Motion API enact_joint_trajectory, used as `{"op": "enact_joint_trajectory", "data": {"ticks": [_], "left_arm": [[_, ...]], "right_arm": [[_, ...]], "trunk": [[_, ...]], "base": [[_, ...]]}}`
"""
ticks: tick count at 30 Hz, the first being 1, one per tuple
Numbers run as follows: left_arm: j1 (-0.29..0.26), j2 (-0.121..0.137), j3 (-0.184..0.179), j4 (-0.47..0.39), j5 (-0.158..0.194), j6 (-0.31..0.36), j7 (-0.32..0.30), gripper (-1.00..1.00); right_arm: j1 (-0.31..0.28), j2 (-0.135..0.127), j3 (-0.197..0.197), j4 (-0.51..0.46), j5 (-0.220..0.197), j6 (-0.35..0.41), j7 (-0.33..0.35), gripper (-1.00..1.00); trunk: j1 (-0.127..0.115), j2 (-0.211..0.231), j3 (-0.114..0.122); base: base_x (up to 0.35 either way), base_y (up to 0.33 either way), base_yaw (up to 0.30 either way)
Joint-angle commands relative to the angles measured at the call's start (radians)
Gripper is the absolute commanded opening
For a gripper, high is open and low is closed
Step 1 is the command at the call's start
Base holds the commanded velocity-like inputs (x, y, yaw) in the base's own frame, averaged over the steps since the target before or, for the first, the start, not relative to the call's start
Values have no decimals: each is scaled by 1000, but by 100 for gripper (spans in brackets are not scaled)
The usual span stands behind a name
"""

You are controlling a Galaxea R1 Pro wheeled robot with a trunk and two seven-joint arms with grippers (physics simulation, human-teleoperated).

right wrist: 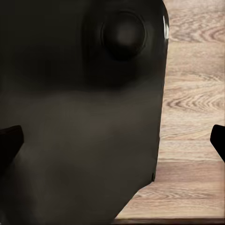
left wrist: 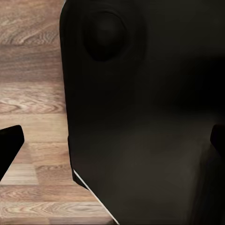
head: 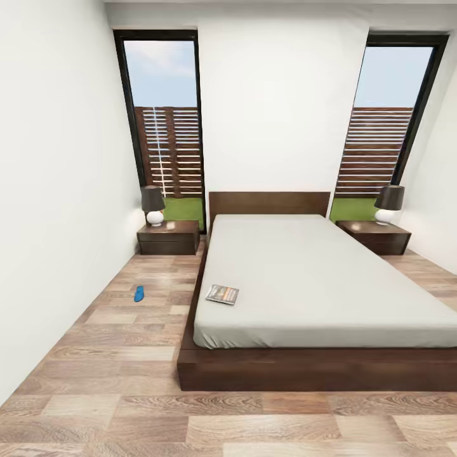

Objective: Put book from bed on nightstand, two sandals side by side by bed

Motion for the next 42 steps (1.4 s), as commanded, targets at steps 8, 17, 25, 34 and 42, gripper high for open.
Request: {"op": "enact_joint_trajectory", "data": {"ticks": [8,17,25,34,42], "left_arm": [[-2,3,1,-12,-1,-1,-1,100],[-2,4,1,-63,-3,0,0,100],[-4,6,1,-108,-5,0,3,100],[-5,0,-1,-680,-2,6,5,100],[-5,-28,-1,-822,-2,6,5,100]], "right_arm": [[12,-2,-2,2,0,2,21,100],[12,-2,1,2,1,-2,21,100],[12,-6,-3,-24,1,-13,17,100],[12,-12,-7,-407,-3,2,17,100],[12,-12,-33,-600,-3,7,17,100]], "trunk": [[0,0,0],[0,0,0],[0,0,0],[0,0,0],[0,0,0]], "base": [[0,0,0],[0,0,0],[0,0,0],[0,0,0],[0,0,0]]}}
